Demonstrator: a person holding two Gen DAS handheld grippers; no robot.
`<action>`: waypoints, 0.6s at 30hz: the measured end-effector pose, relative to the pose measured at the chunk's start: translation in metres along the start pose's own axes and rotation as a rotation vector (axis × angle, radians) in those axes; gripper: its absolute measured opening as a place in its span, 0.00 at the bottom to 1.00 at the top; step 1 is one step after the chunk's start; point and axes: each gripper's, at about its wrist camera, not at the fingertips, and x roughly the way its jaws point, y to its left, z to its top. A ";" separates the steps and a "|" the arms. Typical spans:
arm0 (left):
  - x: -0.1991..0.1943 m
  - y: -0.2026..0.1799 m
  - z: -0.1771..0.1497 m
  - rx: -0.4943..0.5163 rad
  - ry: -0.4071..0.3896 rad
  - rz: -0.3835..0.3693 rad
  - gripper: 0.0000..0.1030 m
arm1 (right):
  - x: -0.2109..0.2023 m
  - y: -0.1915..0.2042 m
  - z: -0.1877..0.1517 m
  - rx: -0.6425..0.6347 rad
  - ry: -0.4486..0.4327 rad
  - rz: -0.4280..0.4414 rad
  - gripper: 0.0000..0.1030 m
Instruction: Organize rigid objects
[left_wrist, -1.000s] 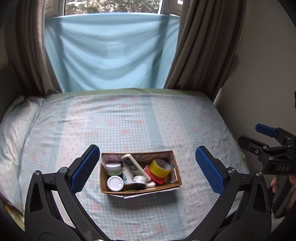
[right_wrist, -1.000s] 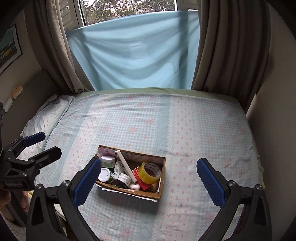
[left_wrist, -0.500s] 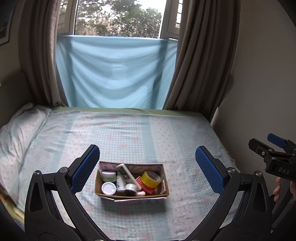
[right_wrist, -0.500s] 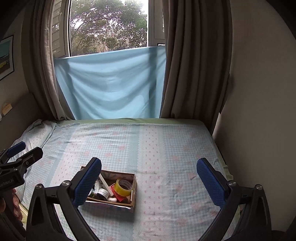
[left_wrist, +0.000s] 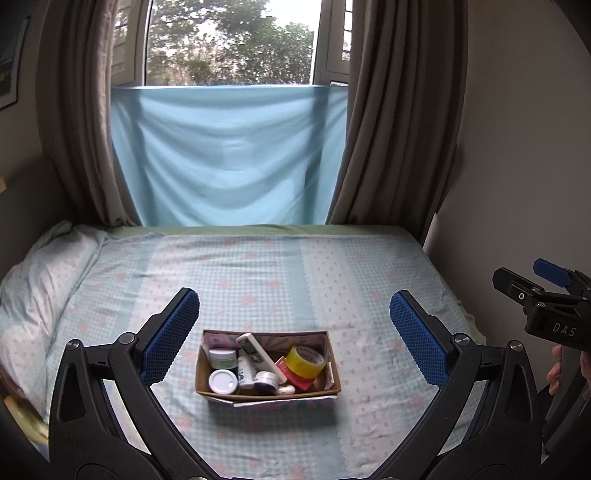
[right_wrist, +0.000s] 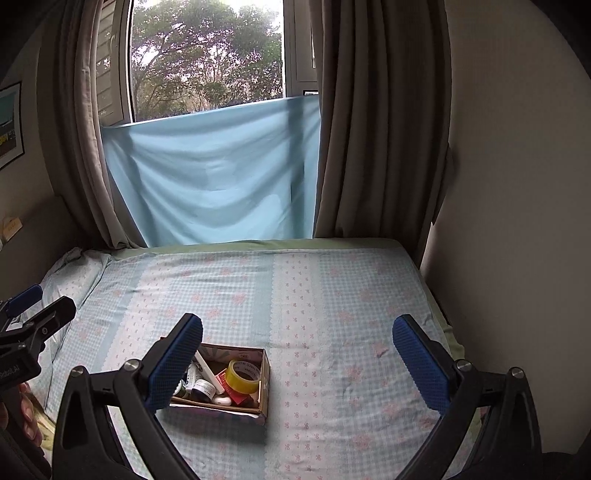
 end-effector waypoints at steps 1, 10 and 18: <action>-0.001 0.000 0.000 0.001 0.000 0.000 1.00 | 0.000 0.000 0.000 0.000 -0.001 -0.001 1.00; 0.000 -0.002 -0.001 0.001 0.002 -0.005 1.00 | 0.001 -0.002 0.000 -0.006 -0.002 -0.008 1.00; -0.002 -0.004 0.000 0.007 -0.006 -0.002 1.00 | 0.000 -0.005 0.000 -0.003 -0.008 -0.015 1.00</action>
